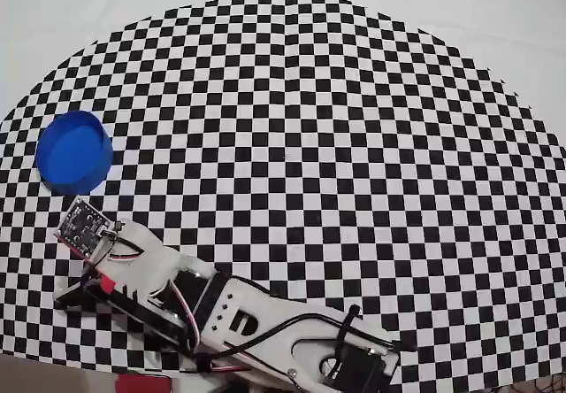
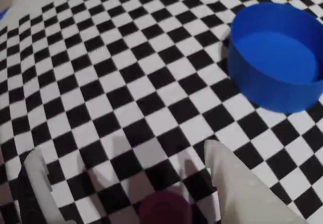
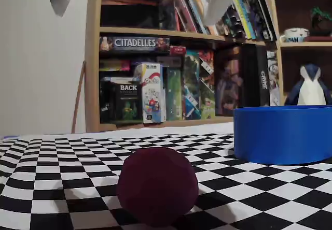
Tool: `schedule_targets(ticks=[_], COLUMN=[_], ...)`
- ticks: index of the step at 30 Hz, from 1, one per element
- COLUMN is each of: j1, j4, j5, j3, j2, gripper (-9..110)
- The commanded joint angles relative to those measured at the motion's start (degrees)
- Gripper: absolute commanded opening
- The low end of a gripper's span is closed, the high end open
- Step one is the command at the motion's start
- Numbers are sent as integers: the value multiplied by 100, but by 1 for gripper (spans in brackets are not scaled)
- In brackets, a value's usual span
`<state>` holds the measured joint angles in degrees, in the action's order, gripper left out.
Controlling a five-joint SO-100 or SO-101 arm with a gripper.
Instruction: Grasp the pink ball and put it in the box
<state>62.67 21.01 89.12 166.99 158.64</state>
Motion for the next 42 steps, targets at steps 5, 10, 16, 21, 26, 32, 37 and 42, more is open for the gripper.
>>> schedule_targets(ticks=[5, 10, 16, 21, 26, 32, 37, 42], j1=[35, 79, 123, 123, 70, 158, 211, 123], j4=[-88, -88, -88, -88, -88, -88, -44, 9], j5=[-35, -35, -35, -53, -62, -62, -62, -62], j3=[-264, -255, -264, -299, -404, -914, -1028, -976], j2=[-272, -360, -615, -905, -1371, -2092, -2197, -2188], gripper=[38, 38, 38, 38, 38, 38, 38, 38])
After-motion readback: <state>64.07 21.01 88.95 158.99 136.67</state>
